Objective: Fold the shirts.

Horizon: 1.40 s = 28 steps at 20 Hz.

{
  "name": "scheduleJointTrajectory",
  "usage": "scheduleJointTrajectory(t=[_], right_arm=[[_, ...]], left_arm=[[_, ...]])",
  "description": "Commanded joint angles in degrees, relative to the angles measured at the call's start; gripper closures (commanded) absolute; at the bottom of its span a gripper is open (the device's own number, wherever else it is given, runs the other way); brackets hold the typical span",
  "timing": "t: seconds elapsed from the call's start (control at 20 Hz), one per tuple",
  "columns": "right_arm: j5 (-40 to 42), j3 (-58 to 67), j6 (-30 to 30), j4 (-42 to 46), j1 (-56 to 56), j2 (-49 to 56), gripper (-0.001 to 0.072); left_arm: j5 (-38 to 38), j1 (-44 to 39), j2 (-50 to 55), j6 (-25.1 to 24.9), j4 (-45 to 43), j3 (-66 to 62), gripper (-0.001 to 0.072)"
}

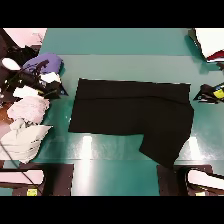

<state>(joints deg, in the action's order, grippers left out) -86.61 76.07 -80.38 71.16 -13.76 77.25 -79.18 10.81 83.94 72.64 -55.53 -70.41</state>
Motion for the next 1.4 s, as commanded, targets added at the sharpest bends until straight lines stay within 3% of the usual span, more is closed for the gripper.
scheduleJointTrajectory(t=[0.0,0.25,0.65,0.8,0.85,0.9,0.95,1.35], right_arm=[[-3.2,0.0,3.0,-7.1,-3.4,-5.3,0.0405],[-2.9,0.0,3.0,-7.1,-2.3,-8.4,0.0405],[-3.5,0.0,3.0,-7.1,0.4,-8.4,0.0405],[-4.5,0.0,3.0,-6.6,0.3,-8.4,0.0405],[-5.2,0.0,3.0,-5.8,0.3,-8.4,0.0405],[-5.8,-0.1,3.0,-4.4,0.3,-8.4,0.0405],[-6.4,-0.4,2.9,-2.8,0.3,-8.4,0.0405],[-2.9,-32.4,2.9,-2.0,-13.4,-19.8,0.0401]], left_arm=[[4.7,1.4,-11.0,-1.0,-0.5,17.7,0.0107],[9.0,1.4,-19.6,-2.2,0.7,38.1,0.0107],[16.2,-3.9,-19.9,-3.0,6.6,39.5,0.0108],[20.4,-7.3,-19.9,0.0,6.8,39.5,0.0109],[20.7,-7.2,-19.9,1.0,6.9,39.4,0.0239],[20.6,-7.3,-19.9,0.7,6.9,39.1,0.0542],[20.5,-7.3,-19.9,0.5,6.9,38.6,0.0674],[17.1,-7.3,-19.9,0.4,6.9,30.4,0.0682]])
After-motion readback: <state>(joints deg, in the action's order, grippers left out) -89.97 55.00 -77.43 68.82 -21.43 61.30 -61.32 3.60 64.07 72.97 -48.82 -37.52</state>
